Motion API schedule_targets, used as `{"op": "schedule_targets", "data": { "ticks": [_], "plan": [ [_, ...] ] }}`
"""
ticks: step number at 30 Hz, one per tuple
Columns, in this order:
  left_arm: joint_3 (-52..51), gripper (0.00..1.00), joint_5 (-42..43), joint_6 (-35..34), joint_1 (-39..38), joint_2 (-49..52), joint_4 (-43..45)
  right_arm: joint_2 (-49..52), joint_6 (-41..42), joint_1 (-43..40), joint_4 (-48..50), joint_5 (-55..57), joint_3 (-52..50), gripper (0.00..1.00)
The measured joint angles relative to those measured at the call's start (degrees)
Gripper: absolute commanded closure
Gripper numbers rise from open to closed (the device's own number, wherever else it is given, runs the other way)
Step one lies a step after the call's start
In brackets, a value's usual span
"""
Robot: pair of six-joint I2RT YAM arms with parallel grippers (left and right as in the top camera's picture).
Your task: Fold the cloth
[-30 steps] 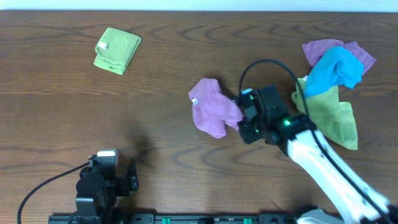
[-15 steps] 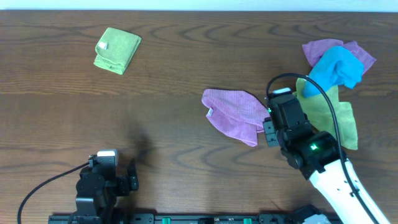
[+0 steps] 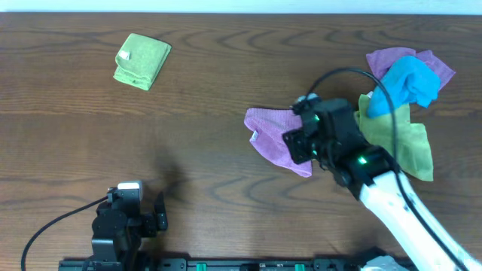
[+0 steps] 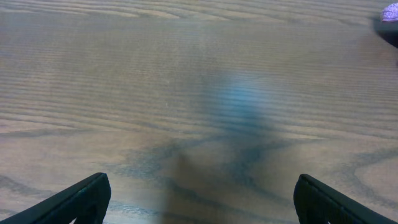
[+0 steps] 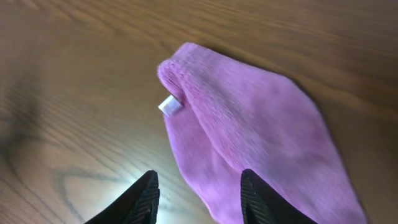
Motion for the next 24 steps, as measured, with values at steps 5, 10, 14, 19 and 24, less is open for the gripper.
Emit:
{"op": "schedule_targets", "data": {
  "ticks": [5,10,14,19,24],
  "plan": [
    [0.00,0.05,0.00,0.00,0.00,0.00,-0.02,8.68,-4.15,0.00,5.79,-3.02,0.00,0.56],
    [0.00,0.05,0.00,0.00,0.00,0.00,-0.02,15.39,-6.23,0.00,9.07,-4.20,0.00,0.55],
    [0.00,0.05,0.00,0.00,0.00,0.00,-0.02,18.43,-7.06,0.00,10.82,-4.50,0.00,0.56],
    [0.00,0.05,0.00,0.00,0.00,0.00,-0.02,20.65,-7.89,0.00,12.87,-4.70,0.00,0.65],
    [0.00,0.05,0.00,0.00,0.00,0.00,-0.02,20.76,-8.17,0.00,13.40,-3.32,0.00,0.60]
  ]
}}
